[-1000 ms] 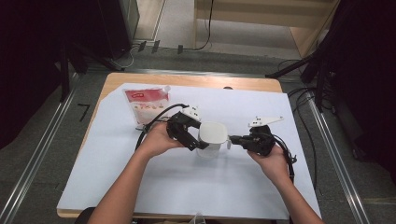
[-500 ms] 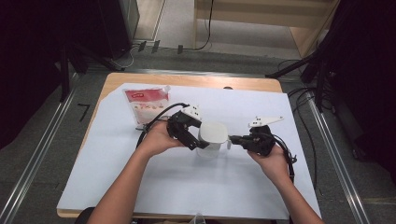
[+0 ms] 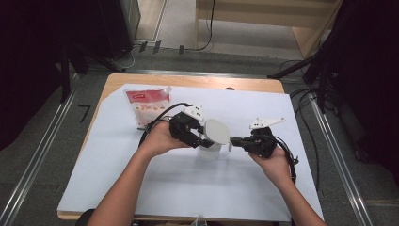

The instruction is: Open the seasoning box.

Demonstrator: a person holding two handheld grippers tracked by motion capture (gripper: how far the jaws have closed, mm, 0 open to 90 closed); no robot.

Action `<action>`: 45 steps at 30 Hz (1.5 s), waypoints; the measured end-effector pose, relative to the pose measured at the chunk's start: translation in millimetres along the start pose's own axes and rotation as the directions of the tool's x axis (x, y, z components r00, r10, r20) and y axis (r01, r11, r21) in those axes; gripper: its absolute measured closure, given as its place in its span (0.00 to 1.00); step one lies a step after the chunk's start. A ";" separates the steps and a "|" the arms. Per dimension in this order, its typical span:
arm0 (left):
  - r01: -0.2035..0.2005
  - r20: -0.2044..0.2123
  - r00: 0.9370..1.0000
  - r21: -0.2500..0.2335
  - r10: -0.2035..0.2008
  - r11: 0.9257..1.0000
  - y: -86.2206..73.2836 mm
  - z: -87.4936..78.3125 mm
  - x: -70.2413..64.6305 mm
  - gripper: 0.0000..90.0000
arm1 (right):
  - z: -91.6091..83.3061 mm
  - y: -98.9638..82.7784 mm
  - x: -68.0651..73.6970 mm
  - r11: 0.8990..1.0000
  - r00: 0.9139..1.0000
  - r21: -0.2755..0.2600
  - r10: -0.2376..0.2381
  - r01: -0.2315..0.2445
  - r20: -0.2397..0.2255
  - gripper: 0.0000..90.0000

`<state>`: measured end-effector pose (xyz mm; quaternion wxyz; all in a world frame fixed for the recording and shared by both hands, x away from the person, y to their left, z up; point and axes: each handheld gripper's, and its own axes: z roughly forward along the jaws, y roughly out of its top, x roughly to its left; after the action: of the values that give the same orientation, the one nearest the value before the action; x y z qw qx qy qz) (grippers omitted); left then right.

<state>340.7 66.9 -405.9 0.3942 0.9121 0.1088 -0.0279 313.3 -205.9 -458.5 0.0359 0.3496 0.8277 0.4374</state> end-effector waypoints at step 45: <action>-0.077 0.113 0.992 0.168 0.058 0.983 64.0 19.6 -15.2 1.00 | 0.6 -0.2 2.6 1.000 1.000 -0.002 -0.016 0.016 0.019 1.00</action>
<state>340.7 7.5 -371.7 0.3201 0.9431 0.0536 -0.0731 311.5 -204.0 -458.5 0.0476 0.3471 0.8296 0.4346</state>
